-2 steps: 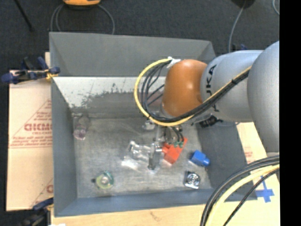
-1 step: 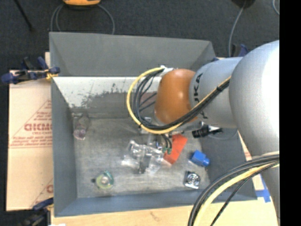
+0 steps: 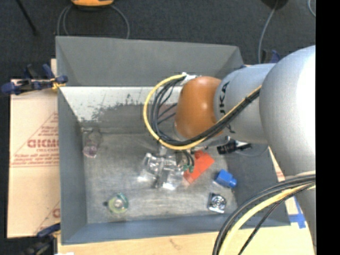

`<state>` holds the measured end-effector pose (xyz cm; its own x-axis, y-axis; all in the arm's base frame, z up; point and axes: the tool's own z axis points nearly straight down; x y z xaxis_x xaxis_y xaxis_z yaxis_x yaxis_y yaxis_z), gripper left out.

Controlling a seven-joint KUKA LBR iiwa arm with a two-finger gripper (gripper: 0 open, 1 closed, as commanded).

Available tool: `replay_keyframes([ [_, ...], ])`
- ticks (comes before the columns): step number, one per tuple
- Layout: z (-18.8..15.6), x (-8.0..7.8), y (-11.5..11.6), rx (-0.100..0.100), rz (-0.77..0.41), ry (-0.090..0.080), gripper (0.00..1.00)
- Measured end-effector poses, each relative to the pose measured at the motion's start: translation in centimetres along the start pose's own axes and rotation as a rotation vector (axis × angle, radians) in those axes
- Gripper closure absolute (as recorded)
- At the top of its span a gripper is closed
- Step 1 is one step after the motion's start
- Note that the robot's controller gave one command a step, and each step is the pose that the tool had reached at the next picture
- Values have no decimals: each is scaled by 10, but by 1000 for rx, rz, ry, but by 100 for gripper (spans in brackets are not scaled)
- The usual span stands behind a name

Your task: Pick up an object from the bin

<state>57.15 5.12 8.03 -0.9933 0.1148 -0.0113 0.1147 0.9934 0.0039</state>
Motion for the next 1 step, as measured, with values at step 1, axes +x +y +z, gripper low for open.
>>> replay_keyframes([
  [1, -143, 8, 7, 2, 7, 3, 100],
])
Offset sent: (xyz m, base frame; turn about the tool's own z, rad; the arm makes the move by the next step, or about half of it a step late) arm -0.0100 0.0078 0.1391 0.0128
